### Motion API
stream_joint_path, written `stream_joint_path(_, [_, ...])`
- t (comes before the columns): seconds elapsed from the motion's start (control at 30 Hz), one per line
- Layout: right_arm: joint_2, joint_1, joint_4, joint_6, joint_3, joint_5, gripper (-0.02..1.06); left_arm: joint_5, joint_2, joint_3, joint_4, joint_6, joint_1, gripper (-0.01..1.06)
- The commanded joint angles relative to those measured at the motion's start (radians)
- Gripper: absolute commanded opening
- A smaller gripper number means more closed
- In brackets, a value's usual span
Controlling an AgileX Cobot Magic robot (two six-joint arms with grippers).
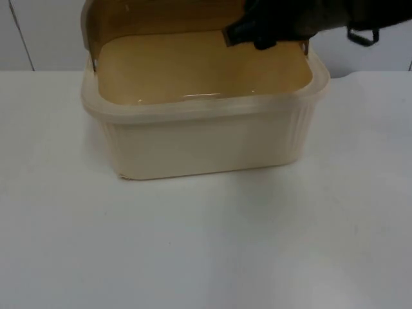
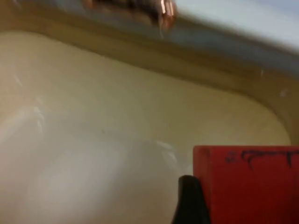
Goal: Open the box lid with the left hand, place the block into the box with the right hand, then close the box lid with the left hand.
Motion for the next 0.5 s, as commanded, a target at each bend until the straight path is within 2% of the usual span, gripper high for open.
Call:
stream_joint_path(0.0, [0.022,-0.004,-0.019,0.008,-0.008,-0.010,0.00,0.000,-0.001,0.003,0.008,-0.003,-0.004,1.05])
stream_joint_path(0.13, [0.042,-0.004,-0.025,0.067,-0.010,-0.019,0.00,0.000,-0.001,0.003,0.008,-0.003,-0.004,1.05])
stream_joint_path(0.23, [0.066,-0.016,-0.059,0.200,-0.010,-0.048,0.00,0.000,-0.001,0.003,0.008,-0.003,-0.004,1.05])
stream_joint_path(0.37, [0.073,-0.016,-0.138,0.223,-0.014,-0.051,0.00,0.000,-0.001,0.003,0.008,-0.003,-0.004,1.05])
stream_joint_path(0.47, [0.076,-0.016,-0.142,0.239,-0.022,-0.059,0.00,0.000,-0.001,0.003,0.008,-0.003,-0.004,1.05])
